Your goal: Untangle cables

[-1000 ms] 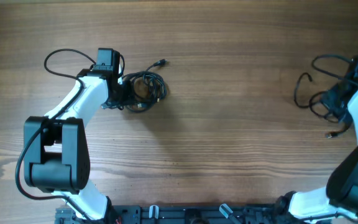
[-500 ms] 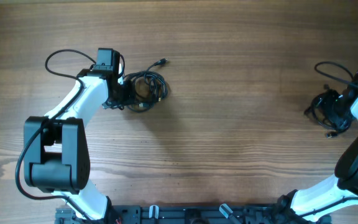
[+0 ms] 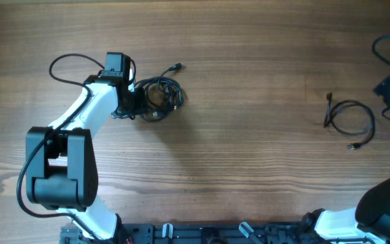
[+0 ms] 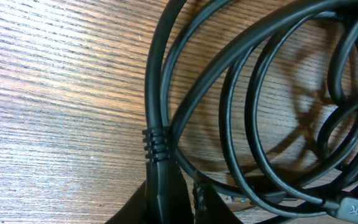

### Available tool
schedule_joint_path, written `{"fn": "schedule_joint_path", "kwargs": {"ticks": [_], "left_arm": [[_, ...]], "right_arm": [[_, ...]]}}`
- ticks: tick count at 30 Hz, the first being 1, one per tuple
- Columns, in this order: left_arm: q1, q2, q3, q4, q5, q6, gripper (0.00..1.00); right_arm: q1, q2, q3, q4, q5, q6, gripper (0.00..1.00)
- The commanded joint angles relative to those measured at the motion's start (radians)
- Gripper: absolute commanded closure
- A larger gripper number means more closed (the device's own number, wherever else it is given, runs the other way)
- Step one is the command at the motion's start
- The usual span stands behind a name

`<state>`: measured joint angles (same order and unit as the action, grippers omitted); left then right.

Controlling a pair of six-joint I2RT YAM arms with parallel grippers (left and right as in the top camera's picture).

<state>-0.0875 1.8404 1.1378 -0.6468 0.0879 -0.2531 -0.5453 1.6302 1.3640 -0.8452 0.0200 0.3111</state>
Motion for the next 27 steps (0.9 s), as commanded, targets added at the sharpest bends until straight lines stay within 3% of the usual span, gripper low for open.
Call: {"fn": "schedule_joint_path", "kwargs": {"ticks": [1,3,7,9,13,15,17,22,24,25,27], "left_arm": [[0.000,0.008,-0.008,0.007,0.017,-0.002,0.81],[0.000,0.008,-0.008,0.011,0.017,-0.002,0.81],[0.000,0.008,-0.008,0.010,0.017,-0.002,0.81],[0.000,0.008,-0.008,0.010,0.017,-0.002,0.82],[0.000,0.008,-0.008,0.006,0.021,-0.002,0.81],[0.000,0.008,-0.008,0.000,0.021,-0.002,0.80],[0.000,0.008,-0.008,-0.001,0.020,-0.002,0.80],[0.000,0.008,-0.008,-0.002,0.020,-0.002,0.80],[0.000,0.008,-0.008,-0.001,0.020,-0.002,0.80],[0.000,0.008,-0.008,-0.001,0.020,-0.002,0.79],[0.000,0.008,-0.008,-0.001,0.020,-0.002,0.79]], "right_arm": [[0.004,0.010,0.000,0.015,-0.402,-0.067,0.87],[0.034,0.011,-0.014,0.032,-0.567,-0.171,0.90],[0.161,0.021,-0.048,0.076,-0.544,-0.177,0.90],[0.237,0.035,-0.049,0.075,-0.432,-0.177,0.90],[0.352,0.094,-0.049,0.054,0.003,-0.153,0.89],[0.343,0.121,-0.049,0.016,0.199,-0.081,0.89],[0.322,0.142,-0.049,0.003,0.244,-0.072,0.89],[0.224,0.188,-0.049,-0.038,0.280,-0.063,0.86],[0.169,0.209,-0.049,-0.034,0.270,-0.006,0.82],[0.146,0.222,-0.049,-0.036,0.263,0.013,0.75],[0.132,0.235,-0.049,-0.031,0.197,0.013,0.73]]}}
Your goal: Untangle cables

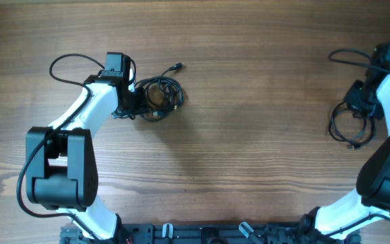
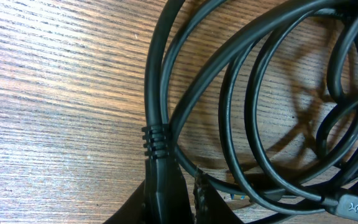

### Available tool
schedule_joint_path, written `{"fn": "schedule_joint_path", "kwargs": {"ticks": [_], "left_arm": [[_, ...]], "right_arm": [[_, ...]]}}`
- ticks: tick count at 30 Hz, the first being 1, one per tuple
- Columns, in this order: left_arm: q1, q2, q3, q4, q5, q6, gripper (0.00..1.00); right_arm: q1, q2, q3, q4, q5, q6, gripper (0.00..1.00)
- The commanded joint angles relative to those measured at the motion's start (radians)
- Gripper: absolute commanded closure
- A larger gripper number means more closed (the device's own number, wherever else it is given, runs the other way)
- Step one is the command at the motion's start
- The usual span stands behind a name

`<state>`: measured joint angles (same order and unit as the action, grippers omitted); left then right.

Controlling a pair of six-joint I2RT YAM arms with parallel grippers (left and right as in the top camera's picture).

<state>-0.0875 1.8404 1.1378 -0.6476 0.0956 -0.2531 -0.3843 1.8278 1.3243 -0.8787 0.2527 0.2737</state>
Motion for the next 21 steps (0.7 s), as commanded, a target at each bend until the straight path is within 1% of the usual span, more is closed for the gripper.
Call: {"fn": "schedule_joint_path", "kwargs": {"ticks": [1,3,4,6,11,15,18,20,21], "left_arm": [[0.000,0.008,-0.008,0.000,0.013,-0.002,0.79],[0.000,0.008,-0.008,0.000,0.013,-0.002,0.79],[0.000,0.008,-0.008,0.000,0.013,-0.002,0.78],[0.000,0.008,-0.008,0.000,0.013,-0.002,0.78],[0.000,0.008,-0.008,0.000,0.013,-0.002,0.76],[0.000,0.008,-0.008,0.000,0.013,-0.002,0.76],[0.000,0.008,-0.008,0.000,0.013,-0.002,0.76],[0.000,0.008,-0.008,0.000,0.013,-0.002,0.75],[0.000,0.008,-0.008,0.000,0.013,-0.002,0.75]], "right_arm": [[-0.030,0.043,-0.010,0.005,-0.071,0.051,0.70],[-0.027,0.058,-0.010,0.004,-0.134,0.051,0.63],[-0.025,0.064,-0.010,0.007,-0.190,0.049,0.57],[-0.024,0.074,-0.010,0.006,-0.229,0.043,0.51],[-0.024,0.092,-0.010,0.009,-0.225,0.043,0.45],[-0.021,0.100,-0.017,0.000,-0.225,0.049,0.46],[-0.011,0.100,-0.061,0.027,-0.225,0.067,0.47],[-0.005,0.100,-0.115,0.089,-0.225,0.070,0.52],[-0.005,0.100,-0.143,0.133,-0.230,0.070,0.57]]}}
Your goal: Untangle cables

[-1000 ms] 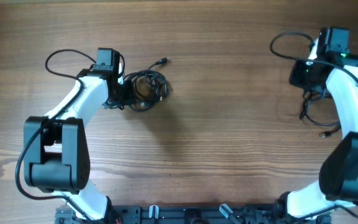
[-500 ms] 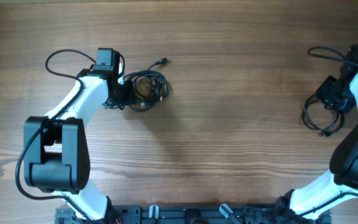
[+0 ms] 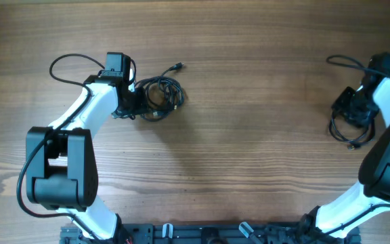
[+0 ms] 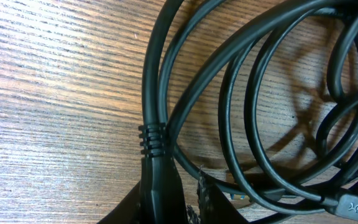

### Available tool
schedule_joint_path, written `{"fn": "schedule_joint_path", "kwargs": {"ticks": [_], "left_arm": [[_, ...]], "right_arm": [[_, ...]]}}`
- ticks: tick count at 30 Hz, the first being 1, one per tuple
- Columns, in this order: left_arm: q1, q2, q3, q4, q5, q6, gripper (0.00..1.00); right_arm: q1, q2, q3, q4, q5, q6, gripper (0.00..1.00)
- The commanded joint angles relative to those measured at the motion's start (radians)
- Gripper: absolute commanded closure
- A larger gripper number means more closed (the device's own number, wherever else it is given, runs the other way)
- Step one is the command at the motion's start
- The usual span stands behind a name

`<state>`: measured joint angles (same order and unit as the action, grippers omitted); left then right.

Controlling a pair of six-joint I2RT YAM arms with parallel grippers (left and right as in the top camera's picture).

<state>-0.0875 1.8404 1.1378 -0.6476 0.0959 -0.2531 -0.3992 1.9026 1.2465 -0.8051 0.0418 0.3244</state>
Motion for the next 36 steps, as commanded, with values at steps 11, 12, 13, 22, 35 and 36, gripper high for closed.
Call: {"fn": "schedule_joint_path", "kwargs": {"ticks": [11,12,13,22,35,36], "left_arm": [[-0.002,0.008,-0.008,0.000,0.173,0.020,0.71],[-0.004,0.008,-0.008,0.000,0.208,0.039,0.71],[-0.011,0.008,-0.008,0.000,0.237,0.054,0.71],[-0.213,0.007,-0.008,0.031,0.270,0.088,0.67],[-0.246,-0.179,0.054,0.077,0.067,-0.102,0.44],[-0.246,-0.176,0.054,0.080,0.011,-0.130,0.46]], "right_arm": [[-0.035,0.025,-0.207,0.468,0.168,0.052,0.96],[-0.049,0.025,-0.207,0.500,0.165,0.052,0.96],[-0.062,0.025,-0.207,0.534,0.144,0.048,0.96],[-0.240,0.024,-0.169,0.727,-0.146,-0.011,0.96],[-0.199,0.003,0.231,0.063,-0.468,-0.040,0.47],[-0.177,0.005,0.231,0.035,-0.470,-0.040,0.44]]}}
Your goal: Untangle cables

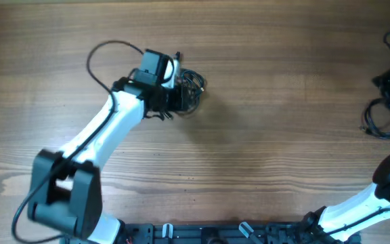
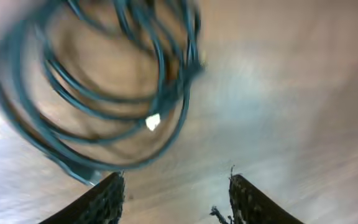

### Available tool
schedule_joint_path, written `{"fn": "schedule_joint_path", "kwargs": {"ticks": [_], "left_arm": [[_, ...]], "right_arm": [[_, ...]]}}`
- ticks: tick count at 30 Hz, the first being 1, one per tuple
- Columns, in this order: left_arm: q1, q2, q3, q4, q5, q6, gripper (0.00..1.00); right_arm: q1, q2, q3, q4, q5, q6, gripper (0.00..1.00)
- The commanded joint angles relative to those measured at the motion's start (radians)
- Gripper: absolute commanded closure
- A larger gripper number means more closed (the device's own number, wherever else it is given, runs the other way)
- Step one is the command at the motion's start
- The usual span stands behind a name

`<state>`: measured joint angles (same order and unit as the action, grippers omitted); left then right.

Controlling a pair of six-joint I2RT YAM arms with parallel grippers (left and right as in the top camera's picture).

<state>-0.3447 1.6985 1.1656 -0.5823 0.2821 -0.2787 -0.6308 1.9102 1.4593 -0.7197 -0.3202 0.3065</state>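
Note:
A bundle of black cables (image 1: 192, 84) lies coiled on the wooden table, left of centre at the back. In the blurred left wrist view the coil (image 2: 104, 93) shows just ahead of my left gripper (image 2: 176, 190). That gripper is open, and only bare wood shows between its fingers (image 2: 101, 202). From overhead the left gripper (image 1: 175, 99) sits at the bundle's near-left side. A second black cable (image 1: 383, 120) lies looped at the far right edge, just below my right gripper, whose jaws are too small to read.
The left arm's own wire (image 1: 107, 51) arcs over the table behind the left wrist. Another dark wire curls at the top right corner. The arms' base rail (image 1: 215, 234) runs along the front edge.
My left gripper was shut on a plug of the bundle; now it is open and farther right, as is the bundle. The right gripper and its loop of cable have shifted toward the right edge.
My left gripper stayed shut on a plug at the bundle's left side through all earlier moments. Meanwhile the right gripper went from the far right to the separate loop and stood over it. Now the bundle lies farther right, released, and the loop lies nearer the right edge.

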Motion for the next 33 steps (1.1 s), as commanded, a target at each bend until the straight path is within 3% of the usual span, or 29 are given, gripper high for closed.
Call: {"fn": "schedule_joint_path", "kwargs": {"ticks": [1,3,10,11,13,16,20,24,28,33], "left_arm": [[0.011,-0.026,0.026,0.014,-0.230,-0.136,0.46],[0.011,0.002,0.025,0.019,-0.277,-0.172,0.48],[0.010,0.174,0.024,0.121,-0.280,-0.175,0.45],[0.010,0.198,0.024,0.132,-0.280,-0.175,0.48],[0.003,0.244,0.024,0.138,-0.267,-0.174,0.69],[-0.014,0.290,0.024,0.130,-0.179,-0.108,0.76],[-0.045,0.295,0.024,0.050,-0.048,0.075,0.75],[-0.060,0.295,0.024,-0.129,-0.036,0.214,0.75],[-0.058,0.290,0.024,-0.278,-0.036,0.219,0.69],[-0.032,0.189,0.044,-0.290,-0.036,0.204,0.56]], "right_arm": [[0.079,-0.003,0.018,-0.073,-0.108,-0.023,0.43],[0.132,-0.003,0.018,-0.115,-0.107,-0.023,0.36],[0.333,-0.003,0.018,-0.187,-0.104,-0.096,0.29],[0.364,-0.003,0.018,-0.188,-0.100,-0.098,0.28],[0.425,-0.003,0.018,-0.189,-0.096,-0.099,0.27],[0.494,-0.003,0.018,-0.193,-0.097,-0.098,0.26],[0.583,-0.003,0.018,-0.228,-0.097,-0.100,0.22],[0.665,-0.003,0.018,-0.249,-0.097,-0.150,0.22],[0.745,-0.003,0.018,-0.273,-0.097,-0.150,0.22],[0.833,-0.003,0.018,-0.315,-0.097,-0.150,0.22]]}}
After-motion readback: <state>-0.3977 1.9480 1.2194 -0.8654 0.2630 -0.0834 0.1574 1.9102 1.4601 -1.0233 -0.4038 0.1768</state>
